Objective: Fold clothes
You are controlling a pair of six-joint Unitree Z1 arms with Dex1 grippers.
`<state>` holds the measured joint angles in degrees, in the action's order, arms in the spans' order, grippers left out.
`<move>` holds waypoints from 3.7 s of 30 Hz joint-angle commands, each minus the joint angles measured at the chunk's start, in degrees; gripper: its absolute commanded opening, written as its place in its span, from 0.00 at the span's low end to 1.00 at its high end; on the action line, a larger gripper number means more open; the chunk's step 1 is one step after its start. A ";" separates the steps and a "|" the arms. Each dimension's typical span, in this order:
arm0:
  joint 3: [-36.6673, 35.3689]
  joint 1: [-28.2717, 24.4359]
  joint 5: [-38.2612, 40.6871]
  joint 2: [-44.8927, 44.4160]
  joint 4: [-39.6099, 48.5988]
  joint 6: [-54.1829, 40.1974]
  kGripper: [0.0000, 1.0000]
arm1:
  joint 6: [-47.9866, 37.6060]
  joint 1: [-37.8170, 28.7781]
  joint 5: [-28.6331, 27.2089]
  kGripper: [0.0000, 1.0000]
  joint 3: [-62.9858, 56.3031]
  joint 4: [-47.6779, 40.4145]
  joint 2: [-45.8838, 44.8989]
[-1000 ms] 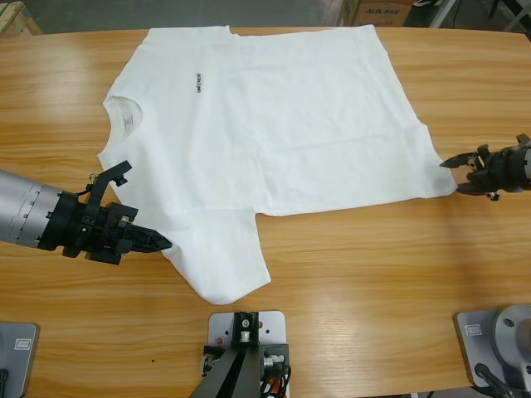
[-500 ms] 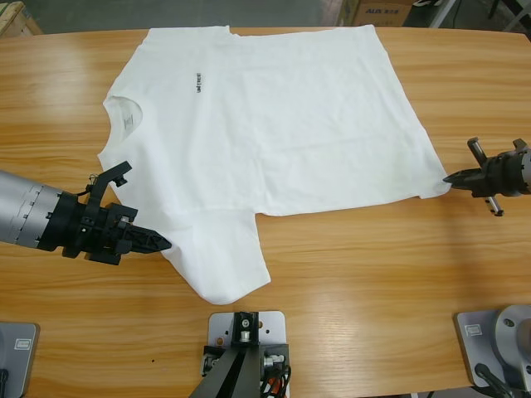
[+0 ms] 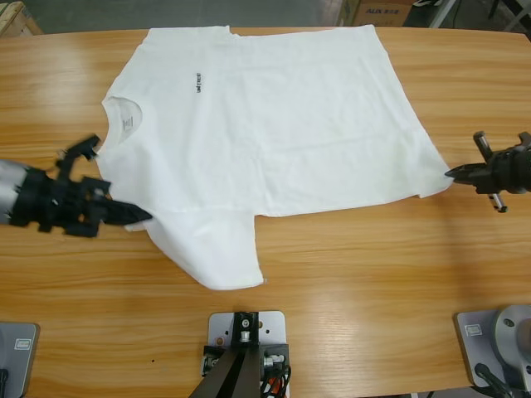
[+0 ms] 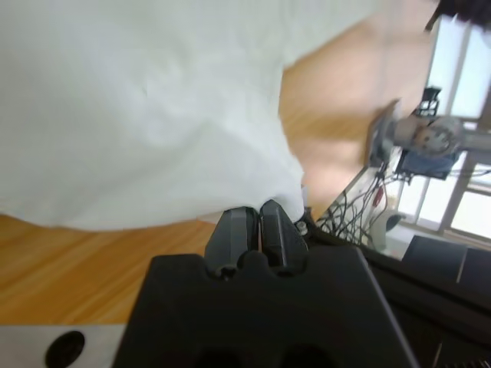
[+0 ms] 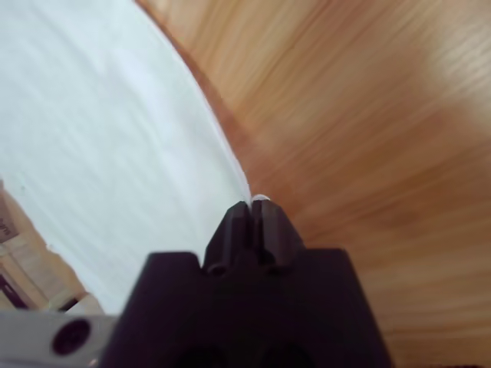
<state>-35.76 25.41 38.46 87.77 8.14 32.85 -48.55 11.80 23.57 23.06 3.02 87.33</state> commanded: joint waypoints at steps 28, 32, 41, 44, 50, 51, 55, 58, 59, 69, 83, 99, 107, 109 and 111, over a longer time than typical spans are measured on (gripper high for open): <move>-4.02 -8.61 -7.40 -8.85 14.45 -2.26 0.00 | 0.74 2.38 -2.37 0.00 1.99 11.22 -11.45; -4.03 -9.57 -7.70 -9.18 14.57 -2.17 0.00 | 0.72 2.43 -2.57 0.00 2.13 11.22 -11.64; -4.05 -11.60 -8.14 -10.61 14.89 -2.21 0.00 | 1.43 2.43 -2.58 0.00 3.47 11.22 -12.05; -4.05 -11.96 -8.19 -10.61 14.89 -2.24 0.00 | 1.79 2.43 -2.28 0.00 4.03 11.22 -12.10; -4.03 -12.67 -8.45 -10.78 14.89 -2.24 0.00 | 2.13 2.43 -2.34 0.00 4.54 11.22 -12.68; -3.98 -12.70 -8.56 -10.75 14.89 -2.19 0.00 | 2.15 2.43 -2.44 0.00 4.54 11.22 -12.87; -4.05 -12.88 -8.70 -10.78 14.89 -2.17 0.00 | 2.15 2.43 -2.65 0.00 4.45 11.22 -13.15; -4.05 -13.14 -8.93 -10.78 14.89 -2.17 0.00 | 2.23 2.43 -2.65 0.00 4.79 11.22 -12.96; -4.05 -13.35 -8.93 -10.76 14.89 -2.17 0.00 | 2.29 2.43 -2.58 0.00 5.07 11.16 -12.71; -6.07 -15.48 -9.19 -10.73 14.94 -2.44 0.00 | 3.97 2.43 -1.12 0.00 8.78 10.78 -9.09; -10.20 -16.01 -9.19 -6.48 15.41 -2.68 0.00 | 7.82 0.82 2.73 0.00 14.42 10.51 -2.64; -13.10 -18.12 -9.19 -3.61 15.66 -3.05 0.00 | 9.16 -0.64 3.87 0.00 22.17 11.04 3.12; -13.91 -18.78 -9.19 -1.29 15.61 -3.79 0.00 | 9.53 -1.13 4.38 0.00 24.58 11.13 6.45; -14.07 -19.19 -9.19 -0.69 15.61 -4.21 0.00 | 9.62 -1.38 4.38 0.00 25.50 11.13 7.55; -14.25 -19.63 -9.19 -0.15 15.59 -4.51 0.00 | 9.62 -1.80 4.41 0.00 26.50 11.11 8.68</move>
<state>-49.52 7.36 30.31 84.09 22.76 29.71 -39.63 11.28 27.02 47.32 13.51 91.38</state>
